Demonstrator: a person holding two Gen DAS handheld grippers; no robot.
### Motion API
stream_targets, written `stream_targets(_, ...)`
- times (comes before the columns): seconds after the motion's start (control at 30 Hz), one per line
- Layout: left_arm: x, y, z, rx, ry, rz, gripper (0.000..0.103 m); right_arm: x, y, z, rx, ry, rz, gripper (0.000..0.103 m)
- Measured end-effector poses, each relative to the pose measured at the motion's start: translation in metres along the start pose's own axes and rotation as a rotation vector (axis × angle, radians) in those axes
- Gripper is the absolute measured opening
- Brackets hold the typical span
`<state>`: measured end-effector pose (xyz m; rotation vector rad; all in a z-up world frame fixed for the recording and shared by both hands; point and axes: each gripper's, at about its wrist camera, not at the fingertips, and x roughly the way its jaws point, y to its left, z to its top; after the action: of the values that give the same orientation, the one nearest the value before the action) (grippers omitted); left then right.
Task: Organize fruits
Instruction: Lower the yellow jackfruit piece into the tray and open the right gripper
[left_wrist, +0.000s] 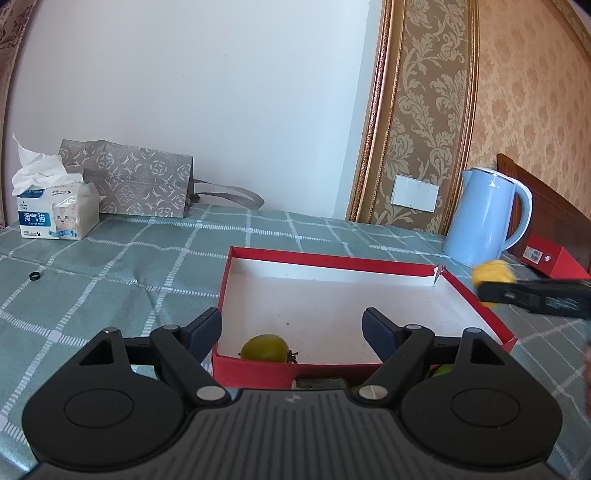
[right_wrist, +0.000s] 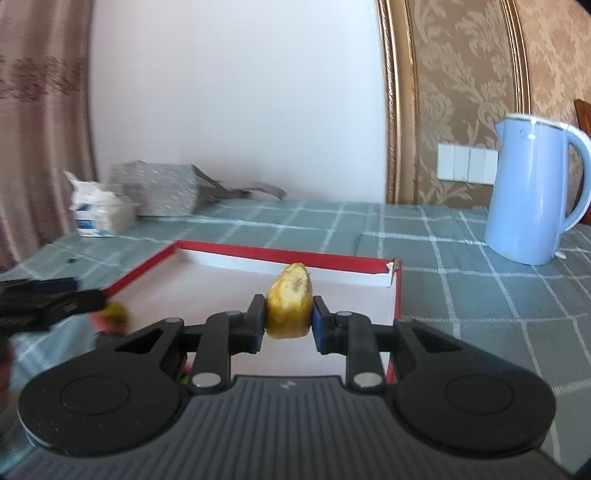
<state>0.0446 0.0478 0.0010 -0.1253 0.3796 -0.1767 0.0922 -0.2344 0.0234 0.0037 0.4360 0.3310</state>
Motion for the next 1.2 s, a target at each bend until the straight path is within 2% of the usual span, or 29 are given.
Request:
stream_targets(0.13, 0.002, 0.001, 0.000, -0.004, 0.011, -0.007, 0.083, 0.035, -0.006, 0.002, 0.045, 0.067, -0.027, 0.027)
stream_targets(0.17, 0.002, 0.001, 0.000, -0.003, 0.011, -0.009, 0.083, 0.038, -0.008, -0.001, 0.062, 0.066, -0.033, 0.038)
stream_targets(0.2, 0.002, 0.001, 0.000, -0.003, 0.010, -0.011, 0.083, 0.037, -0.010, -0.004, 0.077, 0.057, -0.043, 0.057)
stream_targets(0.27, 0.003, 0.001, -0.001, -0.002, 0.014, -0.016, 0.084, 0.027, -0.010, -0.008, 0.082, 0.004, -0.071, 0.071)
stream_targets(0.37, 0.004, -0.002, -0.001, 0.010, 0.017, -0.017, 0.086, 0.003, -0.008, -0.010, 0.100, -0.095, -0.078, 0.082)
stream_targets(0.5, 0.002, -0.004, -0.002, 0.030, 0.008, -0.007, 0.086, -0.027, -0.004, -0.021, 0.162, -0.182, 0.013, 0.095)
stream_targets(0.6, -0.004, -0.002, -0.005, 0.019, 0.012, -0.005, 0.086, -0.047, 0.009, -0.042, 0.128, -0.228, 0.041, 0.097)
stream_targets(0.7, -0.019, -0.004, -0.011, 0.024, -0.007, 0.009, 0.086, -0.069, 0.021, -0.059, 0.048, -0.284, 0.024, 0.100)
stream_targets(0.8, -0.031, -0.007, -0.021, 0.032, 0.006, 0.029, 0.086, -0.085, 0.030, -0.069, 0.013, -0.340, 0.049, 0.103)
stream_targets(0.9, -0.042, -0.014, -0.030, 0.040, 0.023, 0.015, 0.086, -0.094, 0.039, -0.071, -0.033, -0.384, 0.040, 0.103)
stream_targets(1.03, -0.043, -0.027, -0.041, 0.028, 0.091, -0.021, 0.086, -0.092, 0.042, -0.070, -0.041, -0.357, -0.009, 0.103)
stream_targets(1.2, -0.036, -0.036, -0.045, 0.010, 0.154, -0.041, 0.086, -0.092, 0.028, -0.067, 0.040, -0.356, -0.035, 0.103)
